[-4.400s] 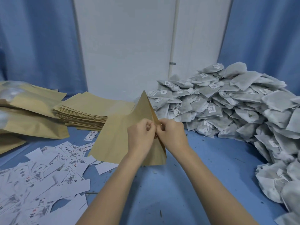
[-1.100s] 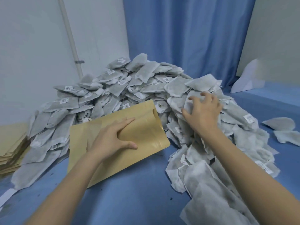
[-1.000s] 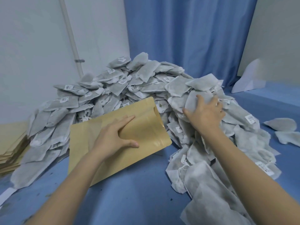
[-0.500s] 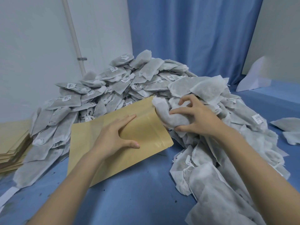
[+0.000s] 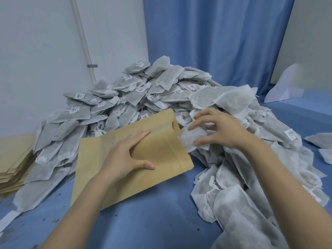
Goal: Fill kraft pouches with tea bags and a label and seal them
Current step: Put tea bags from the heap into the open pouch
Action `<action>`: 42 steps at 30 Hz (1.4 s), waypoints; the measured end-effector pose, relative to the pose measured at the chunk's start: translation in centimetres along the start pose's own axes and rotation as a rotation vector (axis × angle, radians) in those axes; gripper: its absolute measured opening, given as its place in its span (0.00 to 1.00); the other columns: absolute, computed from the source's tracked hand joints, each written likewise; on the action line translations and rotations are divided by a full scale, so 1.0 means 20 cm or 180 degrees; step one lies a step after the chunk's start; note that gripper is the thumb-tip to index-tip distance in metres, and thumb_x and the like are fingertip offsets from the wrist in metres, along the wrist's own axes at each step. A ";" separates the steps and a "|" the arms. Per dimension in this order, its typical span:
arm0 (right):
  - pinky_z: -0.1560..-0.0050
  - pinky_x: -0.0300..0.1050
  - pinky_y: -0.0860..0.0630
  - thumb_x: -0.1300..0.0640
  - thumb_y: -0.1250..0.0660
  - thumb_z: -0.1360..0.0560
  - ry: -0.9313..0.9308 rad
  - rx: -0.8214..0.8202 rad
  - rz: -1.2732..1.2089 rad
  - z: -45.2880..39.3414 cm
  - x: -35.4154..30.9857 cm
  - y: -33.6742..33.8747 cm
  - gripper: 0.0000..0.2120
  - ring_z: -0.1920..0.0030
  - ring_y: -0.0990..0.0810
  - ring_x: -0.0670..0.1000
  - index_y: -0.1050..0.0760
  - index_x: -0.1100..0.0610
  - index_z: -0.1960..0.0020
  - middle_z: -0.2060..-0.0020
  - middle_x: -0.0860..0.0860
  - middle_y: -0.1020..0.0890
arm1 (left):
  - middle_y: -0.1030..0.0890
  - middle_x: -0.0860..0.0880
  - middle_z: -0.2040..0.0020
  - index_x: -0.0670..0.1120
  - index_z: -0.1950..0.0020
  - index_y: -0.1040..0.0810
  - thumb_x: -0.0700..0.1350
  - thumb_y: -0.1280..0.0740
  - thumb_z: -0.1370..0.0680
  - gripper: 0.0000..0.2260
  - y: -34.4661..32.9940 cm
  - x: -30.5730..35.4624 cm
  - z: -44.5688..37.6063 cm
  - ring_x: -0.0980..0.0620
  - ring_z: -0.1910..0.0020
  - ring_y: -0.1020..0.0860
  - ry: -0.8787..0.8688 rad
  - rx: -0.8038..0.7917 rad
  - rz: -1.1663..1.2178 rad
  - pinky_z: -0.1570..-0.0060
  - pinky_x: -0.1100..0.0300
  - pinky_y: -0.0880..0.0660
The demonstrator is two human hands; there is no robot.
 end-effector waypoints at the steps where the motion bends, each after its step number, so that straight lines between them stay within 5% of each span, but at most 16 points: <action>1: 0.50 0.24 0.31 0.58 0.21 0.39 -0.0023 0.0019 -0.0095 -0.02 -0.02 -0.05 0.17 0.48 0.28 0.39 0.19 0.45 0.54 0.50 0.42 0.27 | 0.34 0.66 0.31 0.75 0.39 0.35 0.52 0.18 0.46 0.42 -0.01 0.02 0.01 0.66 0.29 0.40 -0.0040 -0.0019 -0.0051 0.32 0.68 0.44; 4: 0.58 0.38 0.33 0.66 0.28 0.34 -0.0046 0.0174 0.0308 -0.10 -0.08 -0.22 0.07 0.58 0.28 0.48 0.22 0.56 0.62 0.61 0.45 0.26 | 0.36 0.67 0.30 0.75 0.38 0.37 0.56 0.20 0.47 0.43 -0.04 0.06 0.02 0.61 0.27 0.42 -0.0147 0.0053 -0.0100 0.27 0.59 0.46; 6: 0.57 0.47 0.34 0.67 0.36 0.29 -0.0357 -0.0090 0.0565 -0.14 -0.07 -0.32 0.02 0.53 0.25 0.53 0.25 0.65 0.58 0.60 0.51 0.22 | 0.36 0.67 0.30 0.75 0.37 0.37 0.55 0.20 0.46 0.43 -0.04 0.07 0.02 0.61 0.26 0.42 -0.0174 0.0128 -0.0061 0.27 0.56 0.46; 9: 0.54 0.44 0.33 0.68 0.39 0.25 -0.0488 -0.0573 -0.0641 -0.13 -0.05 -0.40 0.06 0.55 0.26 0.48 0.23 0.63 0.52 0.58 0.52 0.22 | 0.35 0.67 0.30 0.74 0.37 0.35 0.52 0.19 0.45 0.43 -0.03 0.06 0.01 0.60 0.27 0.41 -0.0103 0.0166 0.0069 0.26 0.55 0.45; 12: 0.53 0.41 0.26 0.63 0.32 0.27 -0.0623 0.0803 -0.1191 -0.11 0.07 -0.25 0.06 0.59 0.23 0.41 0.19 0.53 0.55 0.58 0.50 0.17 | 0.35 0.66 0.29 0.72 0.36 0.35 0.51 0.19 0.44 0.43 -0.03 0.03 -0.01 0.59 0.27 0.41 0.0008 0.0213 0.0067 0.27 0.55 0.45; 15: 0.44 0.40 0.32 0.53 0.29 0.30 -0.0985 0.1924 0.0345 -0.05 0.22 -0.08 0.14 0.47 0.25 0.50 0.22 0.52 0.45 0.47 0.51 0.20 | 0.35 0.63 0.28 0.70 0.34 0.34 0.51 0.19 0.44 0.43 -0.04 0.01 -0.03 0.58 0.26 0.41 0.0072 0.0257 0.0009 0.27 0.55 0.44; 18: 0.38 0.47 0.37 0.47 0.29 0.31 -0.1425 0.1452 0.1186 -0.10 0.33 -0.12 0.32 0.38 0.32 0.60 0.35 0.53 0.30 0.37 0.58 0.30 | 0.36 0.62 0.27 0.71 0.35 0.36 0.52 0.19 0.43 0.43 -0.06 0.00 -0.04 0.56 0.26 0.41 0.0098 0.0223 -0.0069 0.27 0.54 0.45; 20: 0.39 0.50 0.36 0.47 0.32 0.27 -0.1562 0.1304 0.1435 -0.12 0.36 -0.14 0.32 0.37 0.32 0.61 0.40 0.54 0.28 0.35 0.59 0.30 | 0.36 0.61 0.27 0.73 0.37 0.39 0.53 0.20 0.43 0.42 -0.08 0.00 -0.04 0.56 0.26 0.43 0.0079 0.0222 -0.0091 0.27 0.55 0.47; 23: 0.48 0.53 0.33 0.53 0.41 0.22 -0.1166 0.1938 0.1571 -0.11 0.29 -0.10 0.18 0.45 0.26 0.61 0.31 0.57 0.34 0.45 0.60 0.21 | 0.37 0.61 0.27 0.74 0.37 0.40 0.53 0.20 0.43 0.42 -0.08 0.00 -0.04 0.56 0.25 0.44 0.0069 0.0247 -0.0108 0.27 0.56 0.48; 28: 0.61 0.43 0.35 0.49 0.43 0.21 -0.1120 0.2959 -0.0227 0.02 0.22 0.01 0.16 0.60 0.24 0.57 0.26 0.59 0.58 0.68 0.51 0.23 | 0.36 0.61 0.27 0.74 0.37 0.39 0.54 0.20 0.44 0.42 -0.03 -0.01 -0.05 0.56 0.25 0.43 0.0095 0.0383 -0.0020 0.27 0.52 0.46; 32: 0.64 0.40 0.22 0.54 0.40 0.21 -0.1318 0.2458 -0.2199 0.03 0.27 0.00 0.13 0.63 0.19 0.51 0.24 0.60 0.60 0.65 0.53 0.20 | 0.35 0.62 0.28 0.76 0.39 0.38 0.56 0.20 0.45 0.42 -0.01 0.00 -0.05 0.58 0.26 0.43 0.0067 0.0477 0.0082 0.27 0.55 0.46; 35: 0.69 0.36 0.23 0.57 0.39 0.21 -0.1475 0.1972 -0.2861 0.01 0.27 -0.09 0.10 0.60 0.20 0.51 0.25 0.63 0.46 0.58 0.55 0.20 | 0.34 0.61 0.28 0.74 0.38 0.37 0.57 0.21 0.46 0.42 0.00 0.02 -0.05 0.58 0.26 0.42 0.0061 0.0489 0.0100 0.26 0.54 0.45; 38: 0.68 0.38 0.24 0.57 0.36 0.23 -0.1584 0.1570 -0.2849 -0.01 0.26 -0.17 0.13 0.66 0.22 0.50 0.28 0.64 0.42 0.60 0.56 0.21 | 0.34 0.62 0.28 0.74 0.37 0.36 0.61 0.24 0.48 0.42 0.00 0.02 -0.05 0.60 0.26 0.42 0.0068 0.0491 0.0191 0.26 0.53 0.45; 42: 0.68 0.38 0.29 0.58 0.31 0.28 -0.1238 0.0898 -0.2127 -0.05 0.13 -0.26 0.03 0.72 0.26 0.47 0.22 0.56 0.55 0.71 0.51 0.22 | 0.34 0.64 0.29 0.71 0.35 0.33 0.58 0.23 0.45 0.41 -0.01 0.05 -0.05 0.60 0.27 0.41 -0.0056 0.0388 0.0253 0.27 0.53 0.44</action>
Point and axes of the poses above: each hand's wrist, its own z-axis away from the middle knuckle, its own y-axis out of the back of the hand, x = y × z, the point moved 7 cm from there along -z, towards the middle knuckle
